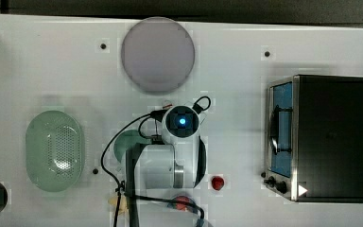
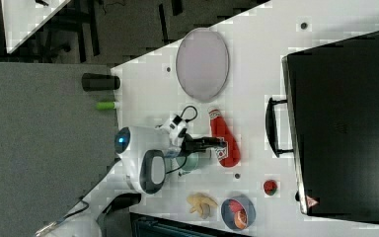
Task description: Pick Ketchup from the table and place it in strainer.
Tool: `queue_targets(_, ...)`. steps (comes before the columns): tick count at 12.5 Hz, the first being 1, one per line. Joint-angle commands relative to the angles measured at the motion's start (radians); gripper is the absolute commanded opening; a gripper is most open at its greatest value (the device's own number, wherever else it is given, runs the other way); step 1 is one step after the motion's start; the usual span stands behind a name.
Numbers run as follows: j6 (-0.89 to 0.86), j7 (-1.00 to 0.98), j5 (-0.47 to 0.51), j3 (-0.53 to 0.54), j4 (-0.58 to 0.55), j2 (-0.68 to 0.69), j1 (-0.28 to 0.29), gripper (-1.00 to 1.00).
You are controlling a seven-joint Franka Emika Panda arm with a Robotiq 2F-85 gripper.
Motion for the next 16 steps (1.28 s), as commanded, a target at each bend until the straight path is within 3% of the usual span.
queue_targets(1, 0.066, -0.035, -0.004, 0.009, 0.006, 0.029, -0.008, 1.0)
queue_targets(4, 0.135, -0.035, -0.004, 0.004, 0.004, 0.076, -0.007, 0.91)
queue_targets(7, 0.139, -0.035, -0.004, 0.007, 0.004, 0.079, -0.006, 0.24)
queue_targets(11, 0.077, -0.035, -0.004, 0.005, 0.007, -0.038, -0.009, 0.24)
queue_targets(16, -0.226, -0.032, -0.002, 0.017, 0.02, -0.327, -0.003, 0.24)
